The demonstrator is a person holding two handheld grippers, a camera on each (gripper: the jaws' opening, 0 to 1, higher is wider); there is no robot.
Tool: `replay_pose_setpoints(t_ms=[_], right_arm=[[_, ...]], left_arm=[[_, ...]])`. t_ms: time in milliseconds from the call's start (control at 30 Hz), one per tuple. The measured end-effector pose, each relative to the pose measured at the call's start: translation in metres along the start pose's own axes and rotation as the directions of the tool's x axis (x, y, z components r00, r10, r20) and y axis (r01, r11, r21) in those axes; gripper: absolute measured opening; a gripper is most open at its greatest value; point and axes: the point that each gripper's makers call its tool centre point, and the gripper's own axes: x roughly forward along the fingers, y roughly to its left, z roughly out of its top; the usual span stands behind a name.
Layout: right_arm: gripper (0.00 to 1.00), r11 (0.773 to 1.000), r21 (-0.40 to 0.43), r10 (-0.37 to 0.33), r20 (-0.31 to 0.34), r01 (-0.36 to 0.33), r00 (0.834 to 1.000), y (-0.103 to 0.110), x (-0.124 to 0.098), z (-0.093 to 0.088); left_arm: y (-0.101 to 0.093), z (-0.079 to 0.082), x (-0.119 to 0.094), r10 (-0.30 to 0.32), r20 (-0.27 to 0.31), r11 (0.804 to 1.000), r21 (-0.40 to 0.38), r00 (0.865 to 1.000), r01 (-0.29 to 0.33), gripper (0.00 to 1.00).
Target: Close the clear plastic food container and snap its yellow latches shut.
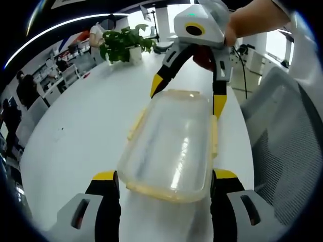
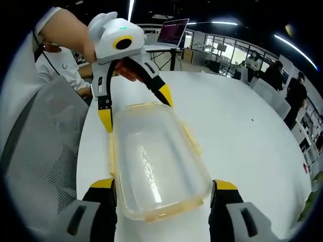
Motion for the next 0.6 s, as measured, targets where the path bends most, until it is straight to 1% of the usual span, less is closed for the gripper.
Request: replay_pose_setpoints(t_ms=[267,600], right_arm=[[0.75,1.000,-0.005,0.005,0.008,-0.005,1.000,0.004,0.011,0.013],[0.75,1.000,-0.020,0.016,0.016,-0.016,1.000,0.012,0.029,0.034]], left_arm=[[0.005,-0.013,-0.012,0.005,-0.009,1.000,-0.004,1.000,-0.005,0.71],[0.012,-0.035,-0.031,0.019,-0.010,1.000,-0.022,1.000,-0.020,0.71]])
